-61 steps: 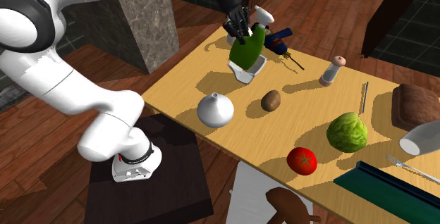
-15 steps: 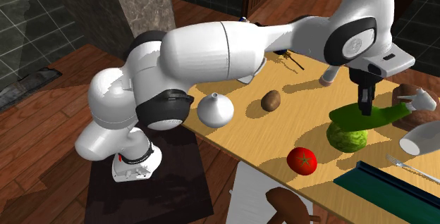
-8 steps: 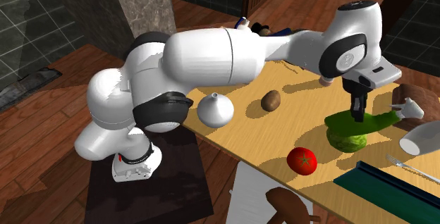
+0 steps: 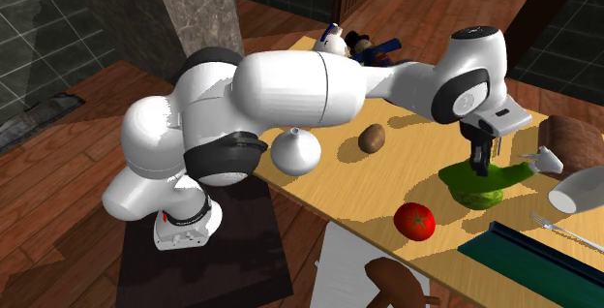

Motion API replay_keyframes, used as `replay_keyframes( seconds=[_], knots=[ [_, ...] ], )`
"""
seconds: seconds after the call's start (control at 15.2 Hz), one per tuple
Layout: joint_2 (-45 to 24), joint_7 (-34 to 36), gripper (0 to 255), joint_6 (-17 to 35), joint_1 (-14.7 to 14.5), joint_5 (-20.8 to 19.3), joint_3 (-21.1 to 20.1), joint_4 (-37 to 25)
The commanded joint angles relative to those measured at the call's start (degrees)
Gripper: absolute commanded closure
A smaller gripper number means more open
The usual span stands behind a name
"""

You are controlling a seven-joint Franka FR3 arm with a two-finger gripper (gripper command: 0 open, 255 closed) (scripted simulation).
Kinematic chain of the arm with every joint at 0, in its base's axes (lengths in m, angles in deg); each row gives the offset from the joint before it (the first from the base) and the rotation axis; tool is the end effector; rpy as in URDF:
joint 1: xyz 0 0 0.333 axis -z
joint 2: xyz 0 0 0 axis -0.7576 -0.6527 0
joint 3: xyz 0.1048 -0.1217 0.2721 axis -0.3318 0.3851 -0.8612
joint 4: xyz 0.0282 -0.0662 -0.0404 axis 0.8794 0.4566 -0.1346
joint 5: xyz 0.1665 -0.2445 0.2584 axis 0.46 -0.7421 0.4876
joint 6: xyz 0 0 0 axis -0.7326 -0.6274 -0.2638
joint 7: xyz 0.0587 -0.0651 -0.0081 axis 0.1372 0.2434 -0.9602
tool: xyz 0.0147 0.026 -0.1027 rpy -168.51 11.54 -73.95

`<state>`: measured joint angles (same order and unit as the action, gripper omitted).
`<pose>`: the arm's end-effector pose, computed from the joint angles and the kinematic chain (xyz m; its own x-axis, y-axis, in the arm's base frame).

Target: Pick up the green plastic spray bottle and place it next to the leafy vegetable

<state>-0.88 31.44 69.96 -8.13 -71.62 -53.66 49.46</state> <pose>0.7078 -0.1673 0.4754 0.5694 -0.6537 0.4985 -0.7505 -0.6608 -0.0092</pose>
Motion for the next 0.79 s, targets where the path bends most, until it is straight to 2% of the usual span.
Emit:
replay_keyframes(
  seconds=[0.0,0.73],
  knots=[
    [-0.17,0.74,255,1.29,0.18,-0.53,0.28,1.23],
    [-2.48,5.06,255,6.95,-0.22,-4.23,2.39,5.58]
  ],
)
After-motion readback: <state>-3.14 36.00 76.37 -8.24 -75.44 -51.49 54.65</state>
